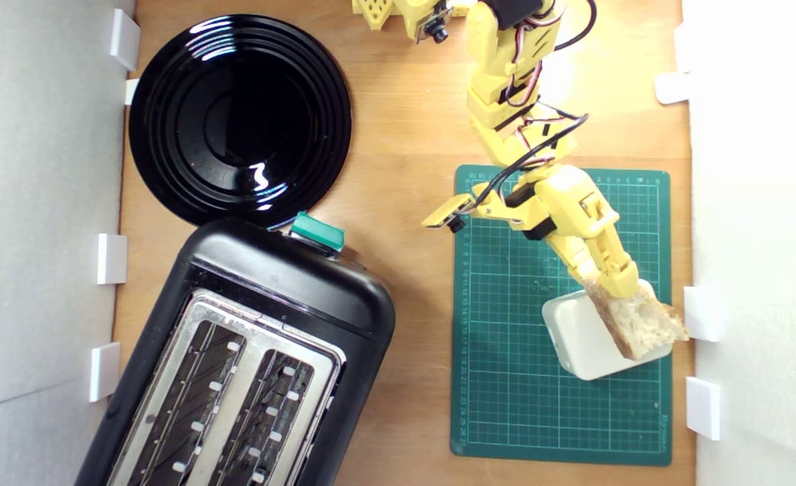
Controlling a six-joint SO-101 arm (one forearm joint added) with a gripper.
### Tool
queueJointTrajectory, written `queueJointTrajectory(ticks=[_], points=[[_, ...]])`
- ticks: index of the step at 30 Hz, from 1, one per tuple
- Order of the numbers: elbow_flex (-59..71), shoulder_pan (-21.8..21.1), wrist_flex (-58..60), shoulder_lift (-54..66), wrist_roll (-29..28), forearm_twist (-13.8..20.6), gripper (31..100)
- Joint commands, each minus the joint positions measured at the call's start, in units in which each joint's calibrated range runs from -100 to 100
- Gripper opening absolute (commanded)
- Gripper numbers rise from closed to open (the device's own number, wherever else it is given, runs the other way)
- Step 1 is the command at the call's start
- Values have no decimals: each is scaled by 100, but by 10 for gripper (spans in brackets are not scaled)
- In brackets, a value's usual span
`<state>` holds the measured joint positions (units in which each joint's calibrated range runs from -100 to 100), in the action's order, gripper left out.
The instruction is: Pick bread and place in toaster
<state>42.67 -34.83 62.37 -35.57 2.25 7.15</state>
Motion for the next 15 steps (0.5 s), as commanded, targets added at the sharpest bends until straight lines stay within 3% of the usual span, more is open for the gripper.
queueJointTrajectory(ticks=[1, 11, 15], points=[[-177, -103, 179, 71, 29, -35, 589], [-159, -95, 179, 80, 29, -35, 573], [-114, -30, -145, 754, -139, -44, 567]])
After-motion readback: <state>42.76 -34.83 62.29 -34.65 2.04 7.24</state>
